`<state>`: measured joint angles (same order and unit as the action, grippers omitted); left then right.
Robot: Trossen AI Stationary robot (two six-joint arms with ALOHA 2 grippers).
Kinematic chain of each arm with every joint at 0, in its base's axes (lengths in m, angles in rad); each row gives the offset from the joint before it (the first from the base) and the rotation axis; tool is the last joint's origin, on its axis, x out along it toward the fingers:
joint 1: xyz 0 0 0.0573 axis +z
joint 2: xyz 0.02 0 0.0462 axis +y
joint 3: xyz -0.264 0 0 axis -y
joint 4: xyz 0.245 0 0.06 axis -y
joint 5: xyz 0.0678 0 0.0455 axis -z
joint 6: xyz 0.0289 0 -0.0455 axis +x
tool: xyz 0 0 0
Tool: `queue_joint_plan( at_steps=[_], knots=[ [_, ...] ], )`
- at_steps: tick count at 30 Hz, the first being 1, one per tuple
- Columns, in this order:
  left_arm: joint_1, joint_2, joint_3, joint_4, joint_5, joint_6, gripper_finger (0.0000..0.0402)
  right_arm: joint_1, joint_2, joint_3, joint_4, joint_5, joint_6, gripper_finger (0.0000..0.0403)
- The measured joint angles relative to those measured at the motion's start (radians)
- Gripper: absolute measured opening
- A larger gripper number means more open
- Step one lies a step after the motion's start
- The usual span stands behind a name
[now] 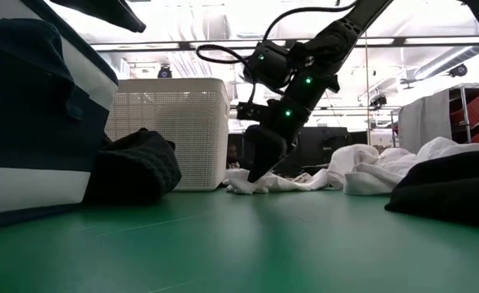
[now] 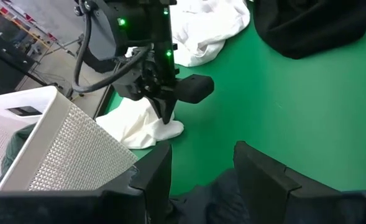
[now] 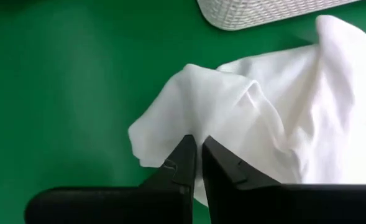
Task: Sort clothes
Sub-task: Put the white shorts into the blue bin
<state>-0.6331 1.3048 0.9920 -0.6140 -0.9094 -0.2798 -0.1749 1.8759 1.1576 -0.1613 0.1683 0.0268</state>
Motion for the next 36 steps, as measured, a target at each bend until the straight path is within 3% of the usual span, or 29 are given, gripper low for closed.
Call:
queue_joint_plan(
  at_steps=[14, 20, 25, 36],
  knots=[
    [0.000, 0.000, 0.000, 0.000, 0.002, -0.029, 0.0152, 0.070, -0.166, -0.001, -0.077, -0.019, -0.020, 0.0010],
    [0.000, 0.000, 0.000, 0.012, -0.003, -0.029, 0.0152, 0.114, -0.300, -0.013, -0.115, -0.020, -0.029, 0.0009],
    [0.000, 0.000, 0.000, 0.019, -0.084, -0.024, 0.0152, 0.135, -0.442, -0.044, -0.130, -0.022, -0.008, 0.0009],
    [0.000, 0.000, 0.000, 0.032, -0.095, -0.021, 0.0152, 0.206, -0.695, -0.177, -0.031, -0.019, 0.095, 0.0009]
  ],
)
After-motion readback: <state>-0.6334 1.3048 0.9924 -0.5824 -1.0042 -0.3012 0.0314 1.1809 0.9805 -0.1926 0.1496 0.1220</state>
